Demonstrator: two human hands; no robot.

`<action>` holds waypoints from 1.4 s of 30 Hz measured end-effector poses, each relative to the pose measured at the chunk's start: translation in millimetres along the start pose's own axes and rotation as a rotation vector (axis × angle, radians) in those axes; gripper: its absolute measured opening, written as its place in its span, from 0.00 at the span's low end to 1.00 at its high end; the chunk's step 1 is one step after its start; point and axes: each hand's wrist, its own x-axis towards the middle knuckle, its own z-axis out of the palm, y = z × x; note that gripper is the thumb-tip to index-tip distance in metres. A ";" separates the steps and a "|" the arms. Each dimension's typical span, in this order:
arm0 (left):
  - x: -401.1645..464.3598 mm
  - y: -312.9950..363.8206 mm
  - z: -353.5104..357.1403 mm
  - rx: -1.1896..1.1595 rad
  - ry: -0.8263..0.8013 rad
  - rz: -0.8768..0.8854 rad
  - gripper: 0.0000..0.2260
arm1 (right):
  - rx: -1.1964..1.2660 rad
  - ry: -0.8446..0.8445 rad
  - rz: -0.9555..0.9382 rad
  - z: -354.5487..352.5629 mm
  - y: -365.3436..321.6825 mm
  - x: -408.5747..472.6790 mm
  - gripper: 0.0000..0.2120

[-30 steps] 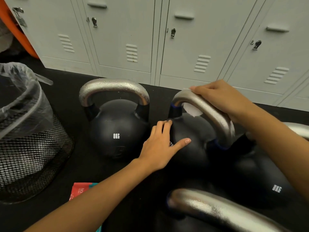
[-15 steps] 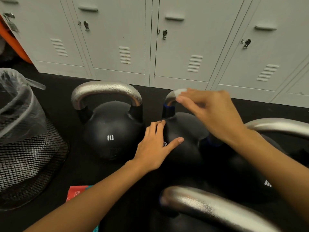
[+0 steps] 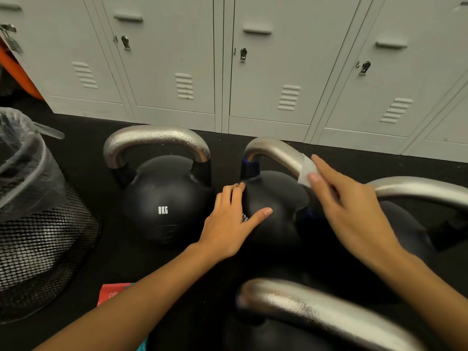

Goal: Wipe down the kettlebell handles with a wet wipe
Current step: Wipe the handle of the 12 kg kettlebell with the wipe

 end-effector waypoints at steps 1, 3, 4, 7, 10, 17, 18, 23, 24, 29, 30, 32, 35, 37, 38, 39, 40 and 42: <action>0.0 0.0 0.3 0.000 0.002 -0.001 0.37 | -0.056 0.002 -0.068 1.3 2.8 -4.0 0.22; -0.3 0.4 0.6 0.002 0.003 -0.001 0.37 | -0.190 0.003 -0.191 4.0 3.5 -4.6 0.24; -0.4 0.7 0.7 0.002 0.003 -0.001 0.37 | -0.256 -0.002 -0.232 5.7 0.4 -1.4 0.24; -1.0 1.1 1.2 0.006 0.007 -0.002 0.37 | -0.442 -0.082 -0.251 10.6 -15.7 17.0 0.24; -0.6 0.7 1.5 0.004 0.007 -0.007 0.37 | -0.339 -0.175 -0.112 8.5 -28.2 42.6 0.19; 0.1 0.6 1.0 -0.002 -0.017 -0.013 0.37 | 0.186 -0.218 0.427 -4.2 -14.0 35.3 0.23; 0.1 0.5 1.4 -0.005 -0.018 -0.011 0.37 | 0.229 -0.180 0.412 -5.2 -9.0 22.8 0.23; 0.2 0.5 4.2 -0.015 -0.030 -0.005 0.37 | 0.352 0.051 0.053 5.8 16.9 -35.0 0.15; -0.1 0.6 4.9 -0.013 -0.025 0.003 0.37 | 0.316 0.066 0.001 9.6 21.4 -38.3 0.19; -8.4 6.3 9.6 0.076 0.002 0.143 0.33 | 0.023 0.083 -0.277 20.1 28.2 -16.5 0.24; -9.5 6.7 10.9 0.102 -0.008 0.194 0.32 | 0.023 0.064 -0.295 20.2 26.0 -10.0 0.24; -10.8 5.4 14.4 0.163 -0.054 0.275 0.30 | 0.145 0.027 -0.252 18.8 20.7 -2.2 0.23; -10.6 0.9 18.7 0.241 -0.095 0.319 0.31 | 0.388 0.001 -0.084 18.6 24.6 -7.7 0.21; -9.8 -0.8 18.7 0.243 -0.094 0.321 0.31 | 0.465 -0.030 -0.010 21.8 37.1 -21.0 0.21; -9.8 -1.3 18.6 0.239 -0.092 0.323 0.31 | 0.474 -0.055 0.004 24.3 45.6 -29.3 0.22; -9.8 -1.7 18.6 0.234 -0.089 0.325 0.31 | 0.463 -0.083 0.022 26.5 54.2 -37.6 0.23; -9.9 -2.2 18.9 0.230 -0.087 0.325 0.31 | 0.441 -0.108 0.047 28.4 61.9 -45.1 0.24; -10.1 -2.8 20.6 0.225 -0.083 0.324 0.31 | 0.387 -0.116 0.066 30.2 72.1 -56.6 0.26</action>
